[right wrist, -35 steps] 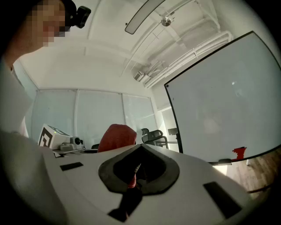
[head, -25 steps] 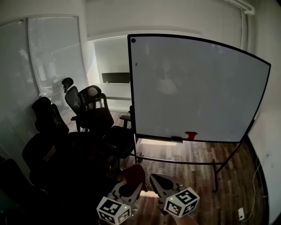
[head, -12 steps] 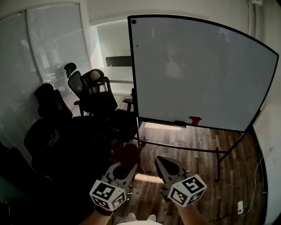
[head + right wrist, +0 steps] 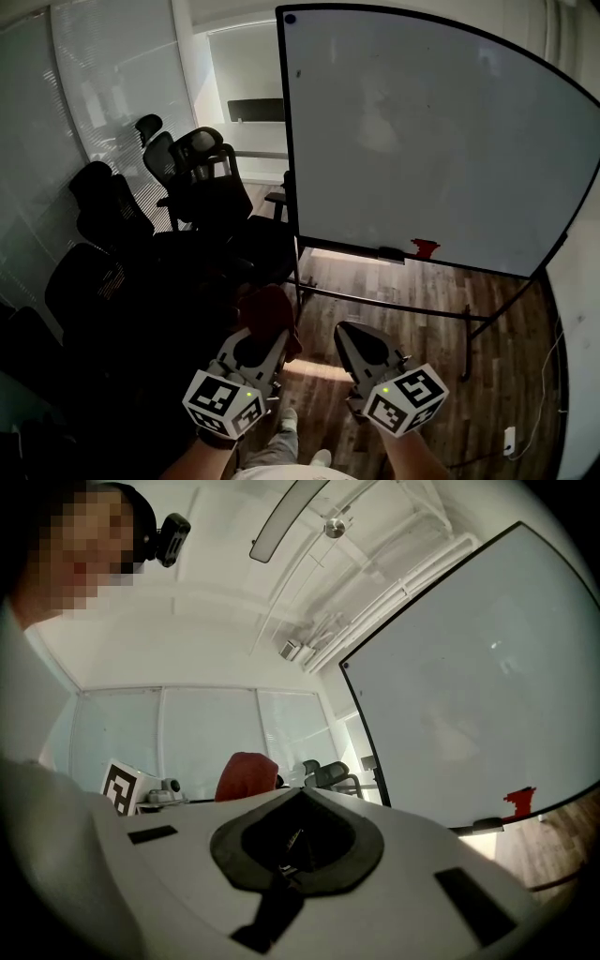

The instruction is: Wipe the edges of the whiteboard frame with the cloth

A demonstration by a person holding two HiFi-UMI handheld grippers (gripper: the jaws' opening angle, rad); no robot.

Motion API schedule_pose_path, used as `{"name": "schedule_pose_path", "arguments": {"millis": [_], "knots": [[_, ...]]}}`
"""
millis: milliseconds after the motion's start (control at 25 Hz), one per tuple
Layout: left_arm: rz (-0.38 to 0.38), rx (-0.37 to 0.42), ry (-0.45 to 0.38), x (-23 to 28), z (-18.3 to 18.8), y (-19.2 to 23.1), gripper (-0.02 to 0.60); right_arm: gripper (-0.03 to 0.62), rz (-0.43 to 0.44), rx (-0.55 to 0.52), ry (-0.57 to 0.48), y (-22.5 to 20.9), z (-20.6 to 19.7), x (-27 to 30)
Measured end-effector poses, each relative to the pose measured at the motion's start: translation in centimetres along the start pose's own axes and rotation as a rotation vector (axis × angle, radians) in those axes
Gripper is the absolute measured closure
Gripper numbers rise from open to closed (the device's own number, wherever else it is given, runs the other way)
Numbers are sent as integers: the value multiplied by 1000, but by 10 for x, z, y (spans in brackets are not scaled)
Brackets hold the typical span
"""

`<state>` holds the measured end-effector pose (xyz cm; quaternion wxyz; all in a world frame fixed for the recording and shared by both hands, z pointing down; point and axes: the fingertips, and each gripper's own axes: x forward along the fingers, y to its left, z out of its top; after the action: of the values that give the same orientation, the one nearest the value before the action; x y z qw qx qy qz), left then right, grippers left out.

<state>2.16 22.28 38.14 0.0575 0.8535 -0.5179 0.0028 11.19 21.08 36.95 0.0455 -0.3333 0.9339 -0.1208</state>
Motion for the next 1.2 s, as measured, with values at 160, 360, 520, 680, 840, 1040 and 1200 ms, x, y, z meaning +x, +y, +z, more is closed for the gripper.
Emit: {"name": "schedule_pose_path", "arguments": {"millis": [160,360,520,680,840,1040,1200], "knots": [[-15,-5,-16,31,5,31,508,592,-15,-9,10,-18,1,36],[-64,3,-25,79,19,77,508,592,-37,-25,9,-41,15,93],[-94,17,-33,113,34,120,508,592,-54,-39,0,-53,26,139],[-107,57,-40,142,48,160,508,592,-71,-56,-14,-66,38,180],[-98,85,-49,167,67,190,508,592,-68,-63,-26,-71,52,216],[-97,78,-37,200,82,207,508,592,-57,-107,-42,-86,85,258],[-86,80,-31,223,93,214,508,592,-33,-127,-58,-103,107,281]]}}
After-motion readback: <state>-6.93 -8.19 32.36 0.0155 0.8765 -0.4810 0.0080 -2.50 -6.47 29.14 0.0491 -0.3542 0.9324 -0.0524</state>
